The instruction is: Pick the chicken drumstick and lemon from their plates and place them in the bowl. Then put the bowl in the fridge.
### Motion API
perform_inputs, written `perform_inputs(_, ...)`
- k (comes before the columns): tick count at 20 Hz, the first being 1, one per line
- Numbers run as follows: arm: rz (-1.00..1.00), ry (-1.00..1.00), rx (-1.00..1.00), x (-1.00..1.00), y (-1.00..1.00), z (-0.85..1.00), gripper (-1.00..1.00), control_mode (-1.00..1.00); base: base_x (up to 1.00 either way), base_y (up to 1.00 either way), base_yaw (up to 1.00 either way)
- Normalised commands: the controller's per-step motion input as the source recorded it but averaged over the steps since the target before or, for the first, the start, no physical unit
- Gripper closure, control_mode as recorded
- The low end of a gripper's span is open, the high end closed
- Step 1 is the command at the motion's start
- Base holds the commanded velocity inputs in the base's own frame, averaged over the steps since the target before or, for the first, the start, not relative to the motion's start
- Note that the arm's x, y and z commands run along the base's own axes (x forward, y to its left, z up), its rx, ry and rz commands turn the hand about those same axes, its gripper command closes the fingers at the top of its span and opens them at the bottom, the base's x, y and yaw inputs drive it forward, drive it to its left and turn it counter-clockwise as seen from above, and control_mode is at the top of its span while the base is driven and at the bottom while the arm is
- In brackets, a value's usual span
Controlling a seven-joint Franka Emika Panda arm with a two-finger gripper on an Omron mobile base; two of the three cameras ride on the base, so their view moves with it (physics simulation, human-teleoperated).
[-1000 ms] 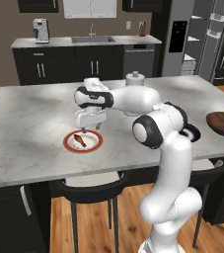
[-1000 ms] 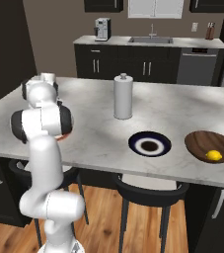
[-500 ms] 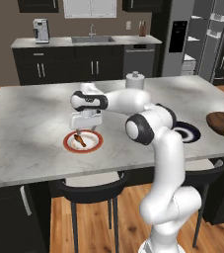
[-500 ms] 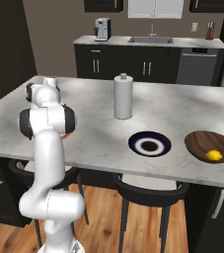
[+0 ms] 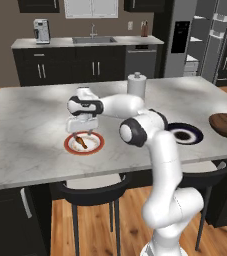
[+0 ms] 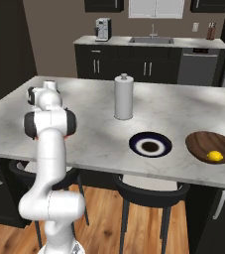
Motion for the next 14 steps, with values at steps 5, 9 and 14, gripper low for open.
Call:
perform_inputs(5, -0.01, 0.0, -0.03, 0.26, 0.1, -0.21, -1.0, -1.0, 0.0, 0.0, 0.0)
perform_inputs(9, 0.0, 0.0, -0.02, 0.23, 0.09, -0.22, -1.0, -1.0, 0.0, 0.0, 0.0)
perform_inputs(14, 0.0, 0.0, 0.0, 0.18, 0.07, -0.2, -1.0, -1.0, 0.0, 0.0, 0.0)
